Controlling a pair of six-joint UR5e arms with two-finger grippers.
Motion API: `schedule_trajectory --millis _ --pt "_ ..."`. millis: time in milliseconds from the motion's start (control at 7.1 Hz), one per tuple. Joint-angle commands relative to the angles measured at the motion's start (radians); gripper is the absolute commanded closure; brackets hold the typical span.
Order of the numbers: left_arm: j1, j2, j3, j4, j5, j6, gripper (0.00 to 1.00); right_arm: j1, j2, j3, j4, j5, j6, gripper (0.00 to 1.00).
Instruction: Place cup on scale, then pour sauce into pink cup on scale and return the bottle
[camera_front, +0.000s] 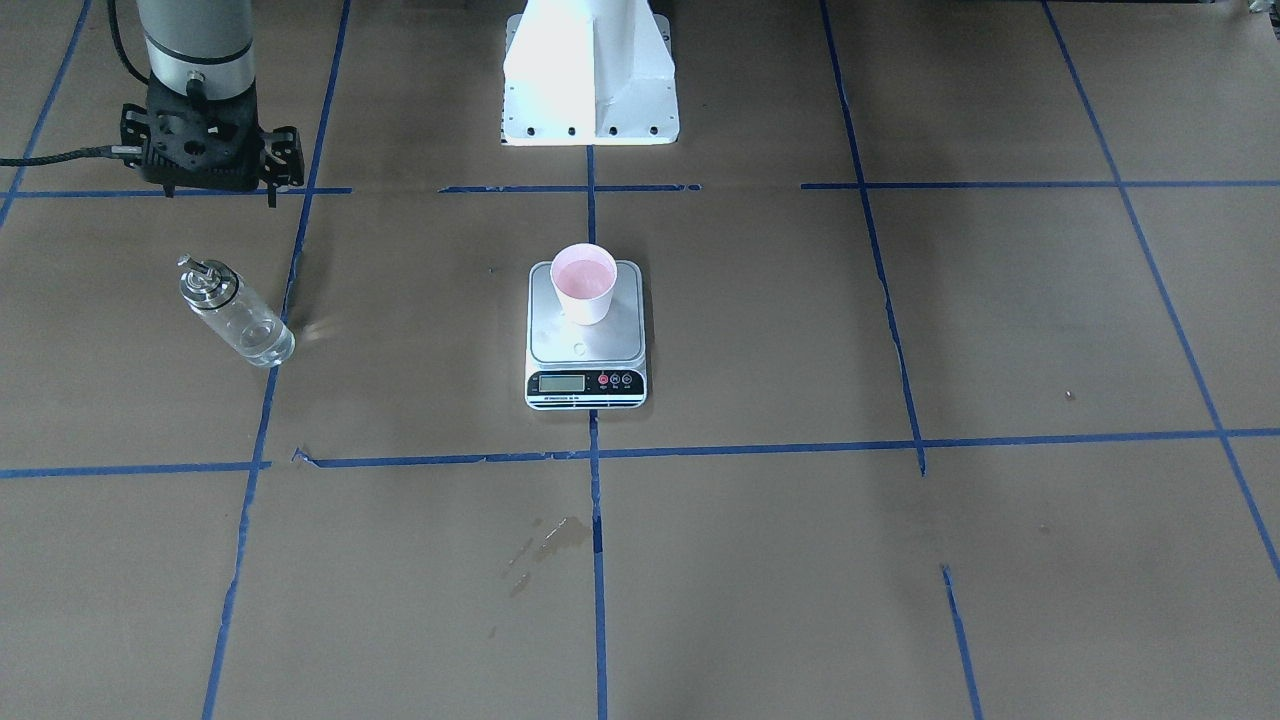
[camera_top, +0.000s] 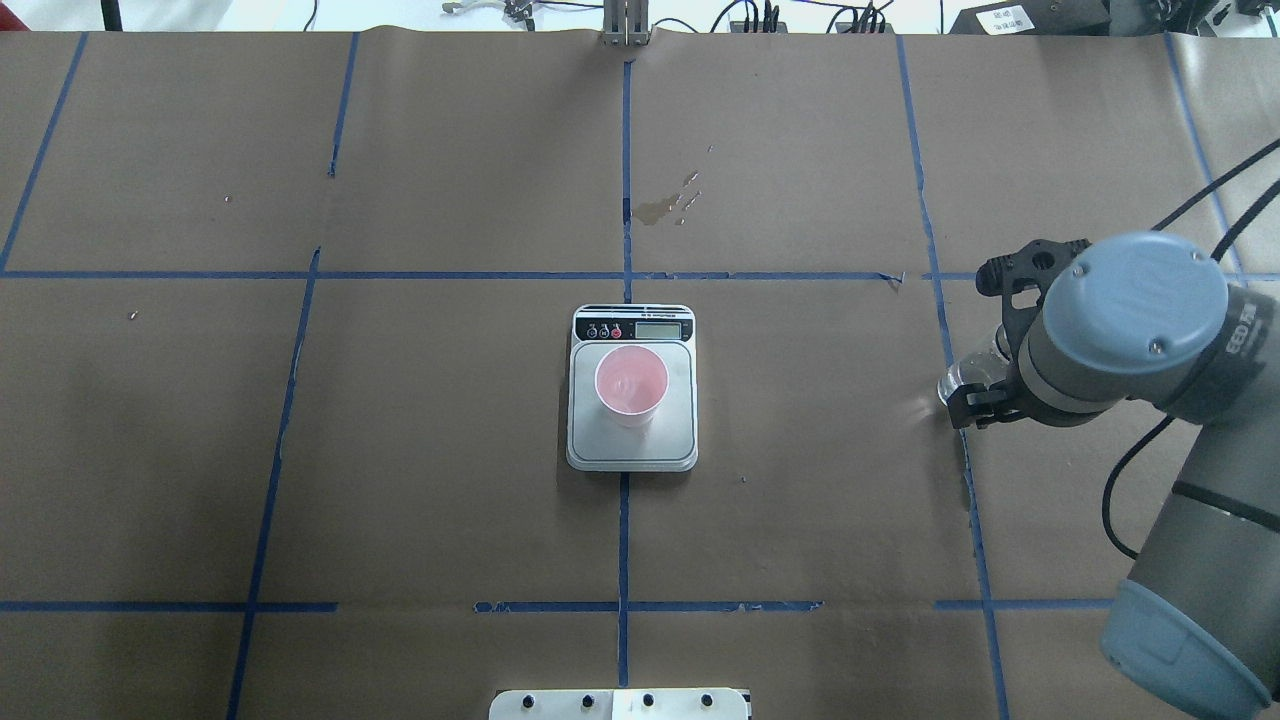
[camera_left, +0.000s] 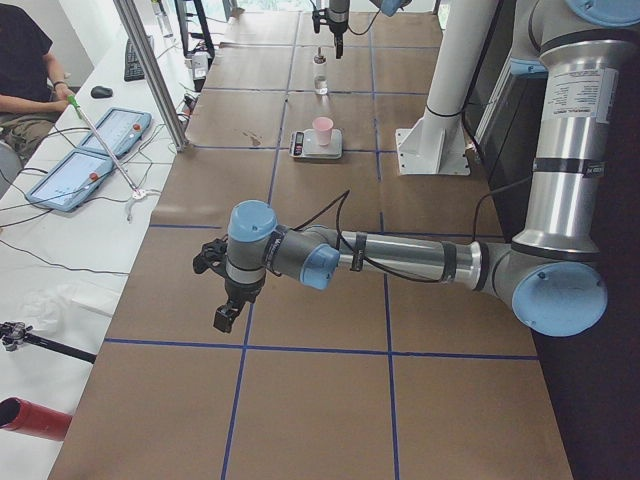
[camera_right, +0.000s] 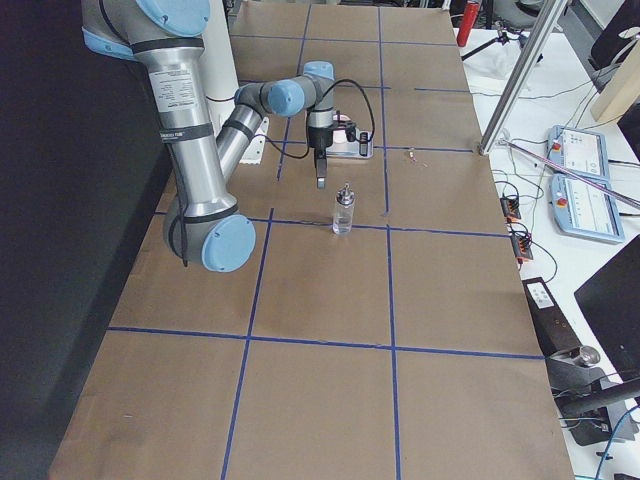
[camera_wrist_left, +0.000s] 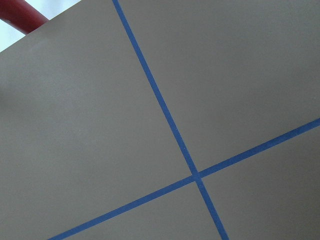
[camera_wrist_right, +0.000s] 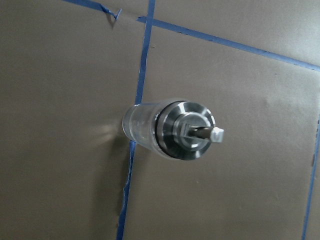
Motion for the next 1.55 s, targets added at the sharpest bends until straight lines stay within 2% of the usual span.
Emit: schedule_trajectory --millis 0,141,282,423,563,704,845,986,1268,1408 --pt "0.0 0.001 -0.001 0.0 0.0 0.0 0.0 0.162 0.044 0.001 -0.089 0.118 -0.244 0.0" --pt "0.0 0.001 -0.005 0.0 0.0 0.0 0.0 0.271 0.043 -0.019 -0.086 0.186 -0.357 0.0" --pt "0.0 0.002 -0.008 0.0 0.0 0.0 0.0 0.372 0.043 -0.057 -0.079 0.25 -0.387 0.0" --pt "0.0 0.002 -0.007 0.0 0.0 0.0 0.0 0.451 0.012 -0.114 0.025 0.266 -0.388 0.0" --pt "0.0 0.002 -0.008 0.0 0.0 0.0 0.0 0.518 -0.058 -0.151 0.139 0.321 -0.388 0.0" --pt "0.0 0.004 -0.008 0.0 0.0 0.0 0.0 0.621 -0.124 -0.253 0.293 0.447 -0.44 0.0" --pt "0.0 0.004 -0.01 0.0 0.0 0.0 0.0 0.701 -0.199 -0.348 0.407 0.505 -0.611 0.0" --pt "0.0 0.005 -0.01 0.0 -0.002 0.0 0.0 0.742 -0.228 -0.416 0.443 0.499 -0.717 0.0" --pt "-0.003 0.01 -0.007 0.002 -0.003 0.006 0.0 0.764 -0.221 -0.574 0.464 0.492 -0.721 0.0" --pt "-0.006 0.022 -0.005 0.002 -0.003 0.008 0.0 0.766 -0.221 -0.622 0.524 0.487 -0.735 0.0"
